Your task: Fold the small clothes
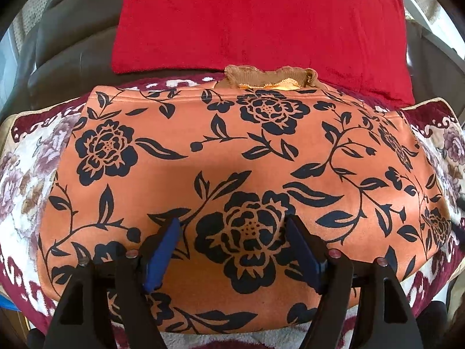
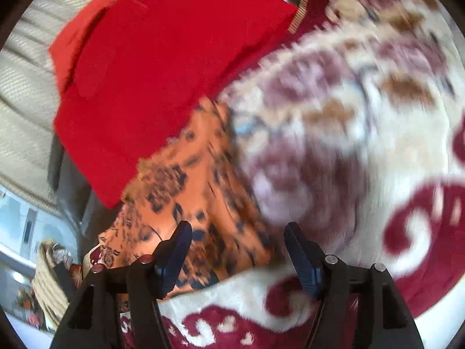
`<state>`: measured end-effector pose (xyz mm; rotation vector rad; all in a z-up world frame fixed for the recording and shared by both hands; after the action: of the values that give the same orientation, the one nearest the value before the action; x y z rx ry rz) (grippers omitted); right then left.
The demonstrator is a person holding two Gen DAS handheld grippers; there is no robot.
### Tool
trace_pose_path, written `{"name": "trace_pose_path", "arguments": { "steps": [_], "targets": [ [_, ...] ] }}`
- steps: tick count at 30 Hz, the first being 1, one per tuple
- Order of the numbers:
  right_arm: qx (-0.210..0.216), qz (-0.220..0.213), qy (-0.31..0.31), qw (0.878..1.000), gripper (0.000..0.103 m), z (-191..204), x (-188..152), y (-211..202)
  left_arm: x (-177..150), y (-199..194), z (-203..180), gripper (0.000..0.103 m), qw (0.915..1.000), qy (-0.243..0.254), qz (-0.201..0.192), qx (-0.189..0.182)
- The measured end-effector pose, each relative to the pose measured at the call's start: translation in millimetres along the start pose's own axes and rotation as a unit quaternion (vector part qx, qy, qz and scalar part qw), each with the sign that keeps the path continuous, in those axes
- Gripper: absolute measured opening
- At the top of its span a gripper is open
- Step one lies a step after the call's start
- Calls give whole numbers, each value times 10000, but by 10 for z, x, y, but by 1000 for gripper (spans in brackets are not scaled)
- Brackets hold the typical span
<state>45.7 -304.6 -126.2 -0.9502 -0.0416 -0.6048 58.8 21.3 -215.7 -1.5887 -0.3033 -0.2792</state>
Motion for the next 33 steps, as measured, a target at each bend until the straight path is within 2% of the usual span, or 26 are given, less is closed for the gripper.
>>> {"name": "trace_pose_path", "arguments": {
  "steps": [3,7,10,11,12,15,17,18,19,21,22,24,26,28,30,32,33],
  "targets": [
    [414,331,-227,9983,70,153,436,231,9,3,-13,78,9999,44,-23,91],
    [1,915,-767,9928,70,260,836,758,22,4,-15,78,9999,40,8,117],
    [-53,1344,-874,9870,68,309,919,1096,22,14,-20,79,9999,58,-1,156],
    [-88,1533,-1010,9830,42,362,884,1202,21,20,-25,79,9998,78,-4,171],
    [-327,1512,-1166,9811,14,405,871,1232,22,24,-30,79,9998,105,-4,174],
    [-713,875,-1390,9838,14,546,942,1084,16,28,-29,80,9999,109,-15,125],
    [-861,1025,-1150,9843,16,464,918,1183,8,33,-24,81,9998,107,-11,136],
    [-956,1087,-1053,9839,25,415,899,1227,9,32,-29,81,9998,117,-7,151],
    [-1123,919,-996,9844,31,385,903,1179,5,27,-29,81,9998,133,-5,151],
    [-1415,579,-923,9839,58,372,923,1019,-4,33,-20,81,9998,174,15,138],
    [-1425,377,-896,9850,58,409,901,885,-5,31,-20,81,9997,183,23,130],
    [-1092,120,-944,9895,58,585,765,648,-6,30,-18,81,9998,155,39,117],
    [-666,66,-1041,9923,58,781,512,445,-10,33,-23,81,9998,126,49,150],
    [-125,226,-1036,9943,58,951,186,369,-14,35,-29,81,9998,130,63,169],
    [375,585,-983,9927,59,1046,-207,435,-29,27,-28,81,9997,136,110,152],
    [513,817,-719,9927,60,922,-462,591,-57,-6,-16,81,9997,109,158,127],
    [331,862,-531,9943,60,777,-520,675,-70,-30,-9,81,9998,92,159,121]
  ]
}}
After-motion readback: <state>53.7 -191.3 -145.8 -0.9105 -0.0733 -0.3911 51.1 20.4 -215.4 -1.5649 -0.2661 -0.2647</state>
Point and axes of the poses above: each gripper's, at about its wrist camera, not at the fingertips, and y roughly the way its jaws point, z to its left, x to its top, the point moved 9 cm from there along y, roughly the way its jaws point, and after that the axes turned 10 degrees about z, right-handed, at the moved point
